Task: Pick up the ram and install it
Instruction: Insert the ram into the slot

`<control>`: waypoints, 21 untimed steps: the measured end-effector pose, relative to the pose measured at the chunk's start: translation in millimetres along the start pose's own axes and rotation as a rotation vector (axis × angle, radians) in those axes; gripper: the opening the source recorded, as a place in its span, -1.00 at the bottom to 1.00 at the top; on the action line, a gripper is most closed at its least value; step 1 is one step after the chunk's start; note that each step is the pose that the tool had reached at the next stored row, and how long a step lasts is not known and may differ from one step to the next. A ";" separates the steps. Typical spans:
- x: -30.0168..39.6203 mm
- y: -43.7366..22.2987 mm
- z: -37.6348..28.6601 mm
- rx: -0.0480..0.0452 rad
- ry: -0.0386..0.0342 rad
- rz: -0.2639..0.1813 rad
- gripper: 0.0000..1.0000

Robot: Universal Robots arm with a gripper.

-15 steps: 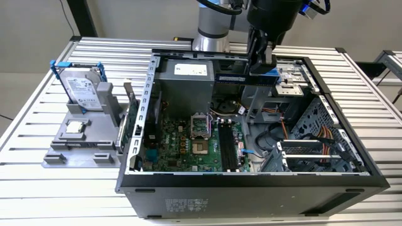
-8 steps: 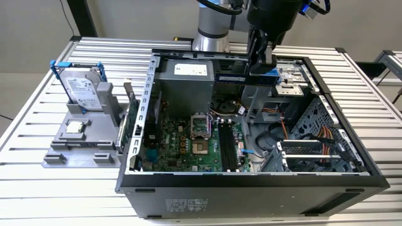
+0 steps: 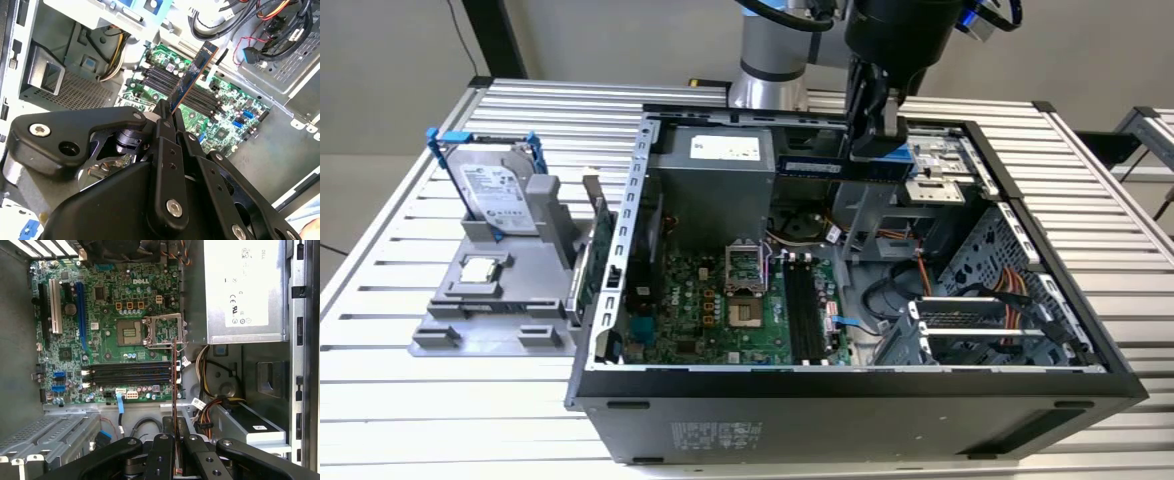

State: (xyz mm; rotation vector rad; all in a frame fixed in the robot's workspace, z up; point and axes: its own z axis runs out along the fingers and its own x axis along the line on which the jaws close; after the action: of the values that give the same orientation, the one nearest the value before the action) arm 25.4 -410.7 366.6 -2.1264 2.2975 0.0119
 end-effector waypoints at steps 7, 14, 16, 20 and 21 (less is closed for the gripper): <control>0.0 0.0 0.4 0.0007 0.0001 0.055 -1.00; 0.0 0.0 0.8 0.0015 0.0002 0.117 -1.00; 0.0 0.0 0.8 0.0017 0.0003 0.136 -1.00; 0.0 0.0 1.0 0.0022 0.0003 0.172 -1.00; 0.0 0.0 1.1 0.0024 0.0003 0.181 -1.00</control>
State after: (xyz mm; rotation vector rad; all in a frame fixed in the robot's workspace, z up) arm 25.4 -410.7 365.5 -1.9095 2.4800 0.0103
